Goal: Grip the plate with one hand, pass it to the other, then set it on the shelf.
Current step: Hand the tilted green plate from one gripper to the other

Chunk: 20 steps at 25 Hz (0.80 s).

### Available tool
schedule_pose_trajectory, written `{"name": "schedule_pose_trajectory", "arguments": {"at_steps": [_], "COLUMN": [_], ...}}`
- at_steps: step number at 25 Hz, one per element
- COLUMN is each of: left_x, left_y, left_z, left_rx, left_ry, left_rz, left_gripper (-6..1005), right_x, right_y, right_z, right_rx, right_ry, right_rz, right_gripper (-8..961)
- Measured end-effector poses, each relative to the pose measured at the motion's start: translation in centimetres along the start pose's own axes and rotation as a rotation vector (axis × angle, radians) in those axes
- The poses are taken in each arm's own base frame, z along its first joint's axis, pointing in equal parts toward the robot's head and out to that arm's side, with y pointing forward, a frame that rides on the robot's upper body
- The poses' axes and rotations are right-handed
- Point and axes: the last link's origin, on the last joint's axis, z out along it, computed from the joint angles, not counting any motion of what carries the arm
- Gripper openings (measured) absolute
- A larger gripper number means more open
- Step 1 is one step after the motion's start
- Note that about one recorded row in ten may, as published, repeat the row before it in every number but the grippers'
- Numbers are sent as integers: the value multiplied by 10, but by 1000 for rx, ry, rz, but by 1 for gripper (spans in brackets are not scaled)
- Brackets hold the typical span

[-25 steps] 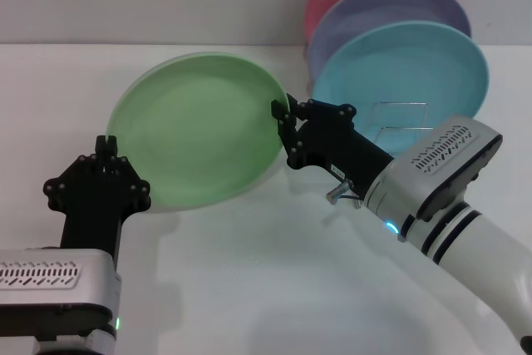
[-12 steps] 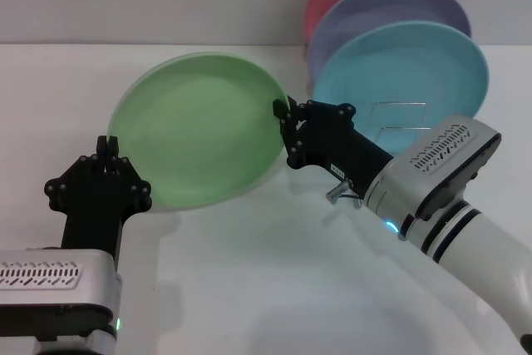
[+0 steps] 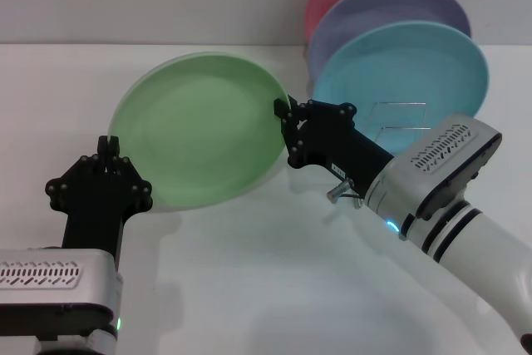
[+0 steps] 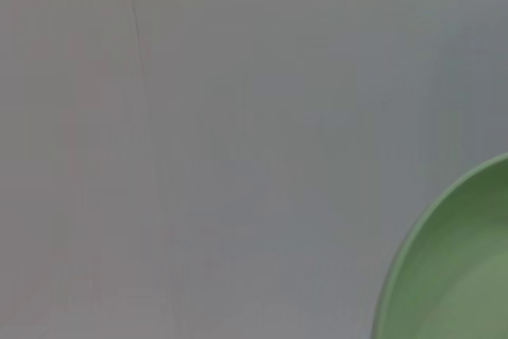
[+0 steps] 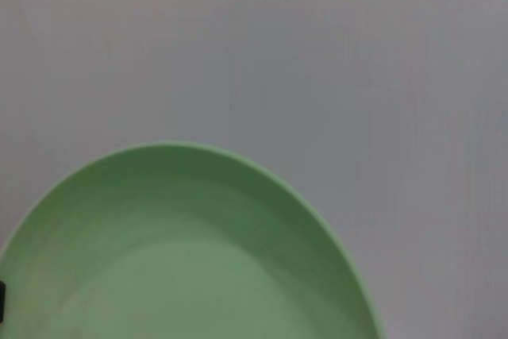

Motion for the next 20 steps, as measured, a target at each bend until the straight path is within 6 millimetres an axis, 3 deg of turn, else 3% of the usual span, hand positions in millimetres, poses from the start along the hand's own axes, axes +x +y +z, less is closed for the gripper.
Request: {"name": "schedule_pose_trajectory", "arguments": {"at_steps": [19, 20], "left_x": [-5, -4], "left_y": [-3, -5], "left_z": [0, -2], "left_rx": [-37, -40], "left_ry": [7, 25], "left_rz": [-72, -92], "left_gripper": [41, 243], "right_x": [-1, 0], "right_y": [-8, -9], "right_z": [-2, -2], "right_rx": [33, 36], "right_ry": [-8, -7], "right_rz": [-11, -13], "right_gripper": [32, 30]}}
